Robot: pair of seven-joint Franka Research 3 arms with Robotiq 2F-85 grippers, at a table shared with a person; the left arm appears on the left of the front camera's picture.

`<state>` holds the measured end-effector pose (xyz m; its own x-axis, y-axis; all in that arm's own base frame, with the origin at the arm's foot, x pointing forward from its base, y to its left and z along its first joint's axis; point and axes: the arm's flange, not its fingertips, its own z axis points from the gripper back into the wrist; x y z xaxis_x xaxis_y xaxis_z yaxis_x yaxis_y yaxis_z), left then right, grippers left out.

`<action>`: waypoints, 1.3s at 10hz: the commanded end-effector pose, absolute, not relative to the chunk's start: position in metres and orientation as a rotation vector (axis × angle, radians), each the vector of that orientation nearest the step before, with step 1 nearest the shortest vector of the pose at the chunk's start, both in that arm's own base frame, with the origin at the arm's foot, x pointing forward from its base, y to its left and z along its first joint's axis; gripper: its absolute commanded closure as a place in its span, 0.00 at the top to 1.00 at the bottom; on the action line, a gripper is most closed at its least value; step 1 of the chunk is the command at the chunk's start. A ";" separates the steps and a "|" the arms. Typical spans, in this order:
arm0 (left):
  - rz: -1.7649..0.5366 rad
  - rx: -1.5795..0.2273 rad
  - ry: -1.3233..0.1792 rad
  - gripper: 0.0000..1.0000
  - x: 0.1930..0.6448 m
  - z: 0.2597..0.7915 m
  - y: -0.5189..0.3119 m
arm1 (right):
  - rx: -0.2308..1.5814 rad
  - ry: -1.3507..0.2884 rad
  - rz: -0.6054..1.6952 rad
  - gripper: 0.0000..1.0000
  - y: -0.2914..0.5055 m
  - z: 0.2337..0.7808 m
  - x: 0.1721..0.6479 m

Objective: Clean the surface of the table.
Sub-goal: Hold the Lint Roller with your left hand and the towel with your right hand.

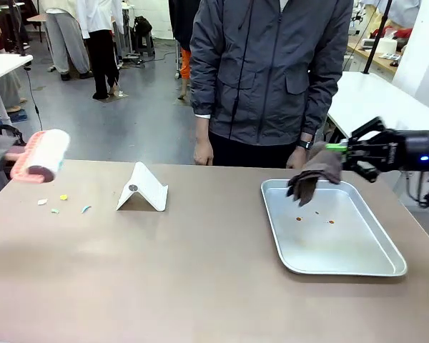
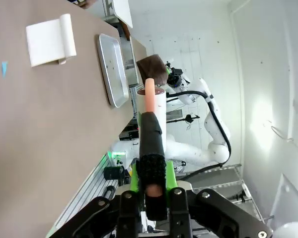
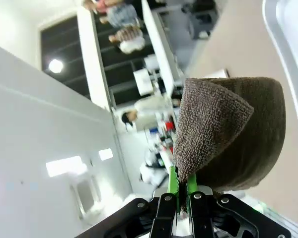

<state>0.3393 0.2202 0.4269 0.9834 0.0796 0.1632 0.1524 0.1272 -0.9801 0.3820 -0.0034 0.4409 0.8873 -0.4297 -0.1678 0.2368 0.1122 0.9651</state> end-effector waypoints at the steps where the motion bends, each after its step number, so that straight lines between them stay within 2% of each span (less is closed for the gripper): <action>1: -0.029 -1.488 -0.219 0.00 0.321 0.418 0.244 | 1.396 -0.263 -0.512 0.00 -0.040 0.431 0.320; 2: 0.063 -1.497 -0.164 0.00 0.318 0.409 0.268 | 1.396 -0.337 -0.420 0.00 -0.067 0.431 0.308; 3: 0.159 -1.535 -0.107 0.00 0.318 0.402 0.290 | 1.384 -0.398 -0.143 0.00 -0.086 0.425 0.297; 4: 0.100 -1.607 -0.077 0.00 0.319 0.398 0.303 | 1.313 -0.360 -0.058 0.00 -0.100 0.416 0.291; 7: 0.217 -1.601 0.010 0.00 0.324 0.392 0.311 | 1.267 -0.410 0.115 0.00 -0.121 0.394 0.278; 9: 0.167 -1.545 0.045 0.00 0.335 0.394 0.293 | 1.318 -0.428 0.033 0.00 -0.118 0.389 0.283; 10: 0.150 -1.457 0.094 0.00 0.343 0.392 0.287 | 1.308 -0.400 -0.053 0.00 -0.107 0.389 0.291; 11: 0.189 -1.569 0.028 0.00 0.333 0.376 0.289 | 1.264 -0.392 0.069 0.00 -0.138 0.400 0.296; 13: 0.189 -1.569 0.028 0.00 0.333 0.376 0.289 | 1.264 -0.392 0.069 0.00 -0.138 0.400 0.296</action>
<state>0.3366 0.2871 0.3762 0.9848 0.0870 -0.1502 -0.1523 0.0182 -0.9882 0.3004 -0.1368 0.3952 0.9345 -0.1822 0.3058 -0.2438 0.2982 0.9228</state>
